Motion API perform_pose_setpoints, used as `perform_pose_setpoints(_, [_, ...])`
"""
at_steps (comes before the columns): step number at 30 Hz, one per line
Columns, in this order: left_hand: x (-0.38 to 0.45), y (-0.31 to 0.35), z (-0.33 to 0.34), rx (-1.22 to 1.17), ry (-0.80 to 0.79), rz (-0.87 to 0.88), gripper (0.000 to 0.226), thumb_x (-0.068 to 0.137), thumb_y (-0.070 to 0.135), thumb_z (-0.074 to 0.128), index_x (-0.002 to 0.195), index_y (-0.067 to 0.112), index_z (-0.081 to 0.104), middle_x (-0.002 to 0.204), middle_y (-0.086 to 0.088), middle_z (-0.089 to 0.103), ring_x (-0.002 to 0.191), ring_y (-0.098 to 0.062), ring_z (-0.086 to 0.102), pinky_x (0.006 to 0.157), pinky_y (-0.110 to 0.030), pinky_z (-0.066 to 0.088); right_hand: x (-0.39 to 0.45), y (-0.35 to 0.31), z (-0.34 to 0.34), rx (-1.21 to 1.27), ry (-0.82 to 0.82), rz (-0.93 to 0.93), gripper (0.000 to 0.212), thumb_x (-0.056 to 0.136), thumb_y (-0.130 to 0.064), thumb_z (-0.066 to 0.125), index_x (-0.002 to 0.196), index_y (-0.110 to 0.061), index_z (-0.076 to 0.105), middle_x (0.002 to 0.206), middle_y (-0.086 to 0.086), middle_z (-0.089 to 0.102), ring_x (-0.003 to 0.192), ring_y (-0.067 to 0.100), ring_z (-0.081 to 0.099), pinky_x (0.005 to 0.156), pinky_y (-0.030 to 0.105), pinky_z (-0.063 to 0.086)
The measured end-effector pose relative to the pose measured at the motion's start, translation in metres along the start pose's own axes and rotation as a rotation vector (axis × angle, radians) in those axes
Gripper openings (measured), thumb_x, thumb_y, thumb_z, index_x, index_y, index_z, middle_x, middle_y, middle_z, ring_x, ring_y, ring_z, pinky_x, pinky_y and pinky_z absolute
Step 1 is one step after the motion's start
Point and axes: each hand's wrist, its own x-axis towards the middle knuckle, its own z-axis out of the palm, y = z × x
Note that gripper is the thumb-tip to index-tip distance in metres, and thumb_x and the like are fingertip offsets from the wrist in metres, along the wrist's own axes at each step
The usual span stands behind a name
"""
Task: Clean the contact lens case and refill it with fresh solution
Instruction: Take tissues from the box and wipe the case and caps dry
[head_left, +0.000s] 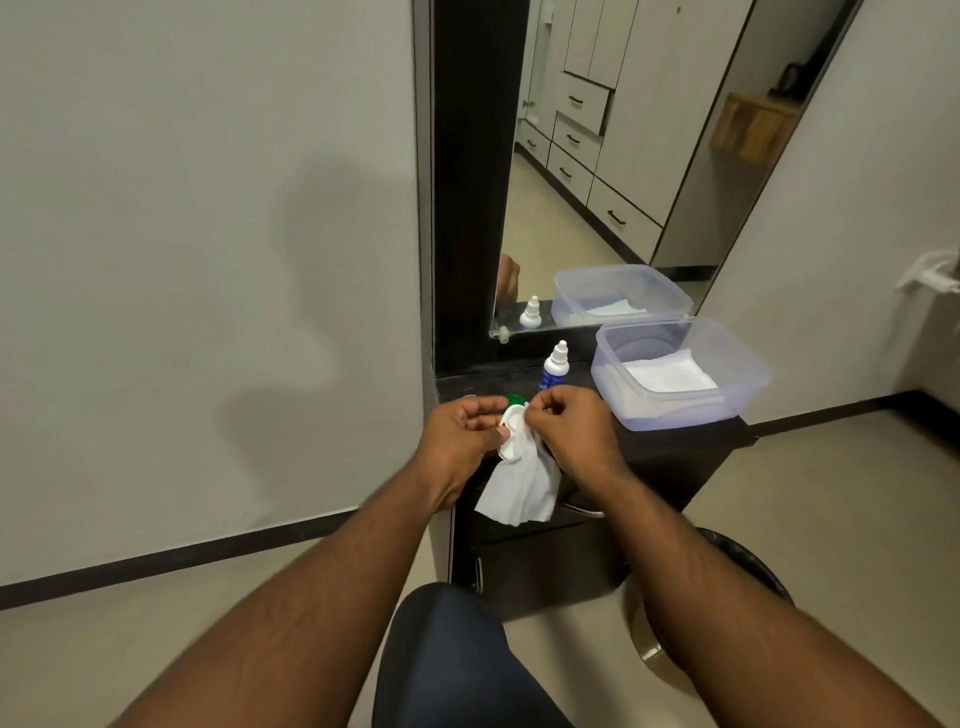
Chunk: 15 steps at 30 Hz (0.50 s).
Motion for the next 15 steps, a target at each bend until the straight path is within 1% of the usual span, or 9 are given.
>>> perform_pose_setpoints(3, [0.001, 0.002, -0.003, 0.027, -0.091, -0.019, 0.035, 0.079, -0.011, 0.065, 0.106, 0.011, 0.071, 0.096, -0.008, 0.075, 0.089, -0.022, 0.072, 0.082, -0.036, 0.058, 0.002, -0.009, 0.003, -0.049, -0.060, -0.106, 0.005, 0.082, -0.011, 0.066, 0.079, -0.009, 0.070, 0.077, -0.001, 0.067, 0.073, 0.005, 0.060, 0.062, 0.008, 0.043])
perform_pose_setpoints(6, [0.000, 0.003, -0.002, 0.019, -0.071, -0.031, 0.033, 0.079, -0.012, 0.065, 0.098, 0.014, 0.074, 0.093, -0.008, 0.075, 0.086, -0.024, 0.073, 0.077, -0.036, 0.059, 0.004, -0.016, 0.007, -0.023, -0.057, -0.100, 0.006, 0.081, -0.008, 0.065, 0.077, -0.006, 0.070, 0.077, 0.000, 0.067, 0.071, 0.004, 0.060, 0.059, 0.004, 0.043])
perform_pose_setpoints(8, [0.001, 0.002, 0.000, -0.040, -0.029, -0.061, 0.032, 0.079, -0.014, 0.064, 0.099, 0.010, 0.073, 0.094, -0.012, 0.075, 0.086, -0.027, 0.072, 0.077, -0.038, 0.060, 0.006, -0.013, 0.008, -0.021, -0.065, -0.064, 0.007, 0.081, -0.007, 0.065, 0.077, -0.006, 0.071, 0.077, 0.000, 0.068, 0.072, 0.005, 0.060, 0.062, 0.007, 0.042])
perform_pose_setpoints(10, [0.003, 0.000, 0.002, -0.069, 0.014, -0.089, 0.032, 0.077, -0.014, 0.065, 0.100, 0.007, 0.073, 0.095, -0.014, 0.074, 0.089, -0.031, 0.072, 0.081, -0.043, 0.059, 0.005, -0.009, 0.009, -0.031, -0.083, -0.021, 0.007, 0.081, -0.007, 0.065, 0.077, -0.007, 0.070, 0.079, 0.001, 0.067, 0.075, 0.007, 0.059, 0.064, 0.011, 0.043])
perform_pose_setpoints(13, [0.004, -0.002, 0.003, -0.034, 0.042, -0.096, 0.031, 0.077, -0.013, 0.066, 0.099, 0.008, 0.074, 0.095, -0.012, 0.074, 0.089, -0.029, 0.071, 0.083, -0.046, 0.058, 0.004, -0.009, 0.007, -0.053, -0.106, 0.018, 0.008, 0.082, -0.008, 0.065, 0.077, -0.007, 0.070, 0.077, 0.000, 0.065, 0.074, 0.009, 0.059, 0.062, 0.015, 0.044])
perform_pose_setpoints(15, [0.003, -0.002, 0.004, -0.028, 0.053, -0.092, 0.033, 0.076, -0.014, 0.065, 0.101, 0.006, 0.073, 0.095, -0.012, 0.074, 0.089, -0.029, 0.071, 0.084, -0.046, 0.058, 0.009, -0.013, 0.002, -0.098, -0.150, 0.061, 0.008, 0.081, -0.009, 0.065, 0.077, -0.007, 0.071, 0.078, 0.003, 0.067, 0.073, 0.012, 0.060, 0.061, 0.021, 0.048])
